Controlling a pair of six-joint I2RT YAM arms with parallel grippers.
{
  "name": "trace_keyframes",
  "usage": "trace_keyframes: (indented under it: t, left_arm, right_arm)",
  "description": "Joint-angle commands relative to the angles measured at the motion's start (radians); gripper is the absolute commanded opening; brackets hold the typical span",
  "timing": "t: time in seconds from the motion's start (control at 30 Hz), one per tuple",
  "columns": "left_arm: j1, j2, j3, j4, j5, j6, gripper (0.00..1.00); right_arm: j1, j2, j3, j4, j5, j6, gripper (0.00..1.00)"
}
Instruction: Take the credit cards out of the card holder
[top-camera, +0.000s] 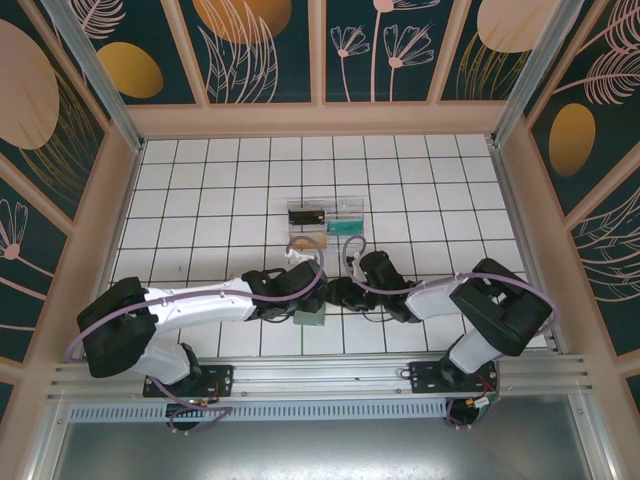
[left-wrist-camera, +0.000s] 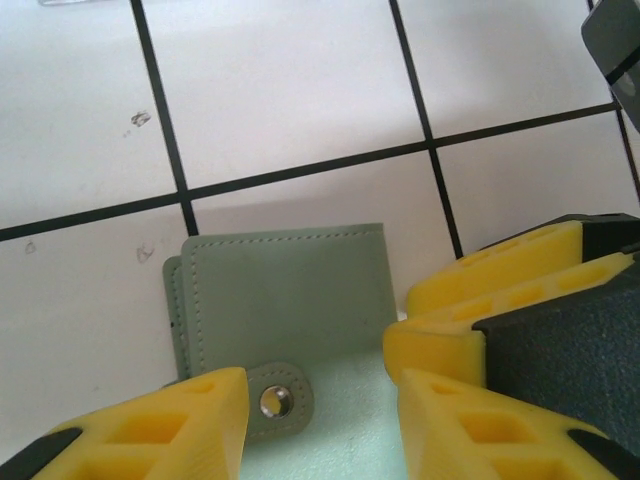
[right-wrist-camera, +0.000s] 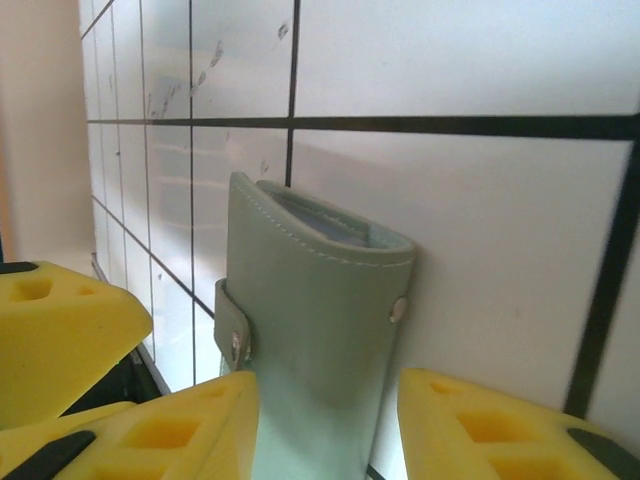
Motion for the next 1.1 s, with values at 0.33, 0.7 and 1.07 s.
trace_keyframes:
  t: [0.33, 0.7, 1.07]
  left_arm:
    - [0.002, -0.033, -0.083, 0.043, -0.019, -0.013, 0.43]
    - [0.002, 0.025, -0.064, 0.038, -0.03, 0.015, 0.43]
    - [0.001, 0.095, -0.029, -0.005, -0.081, 0.023, 0.4]
  right_arm:
    - [-0.04, 0.083, 0.099, -0.056, 0.029, -0.058, 0.46]
    - [-0.026, 0.143, 0.127, -0.052, 0.019, -0.054, 0.39]
    - [-0.008, 0.168, 0.138, -0.065, 0.027, -0.052, 0.25]
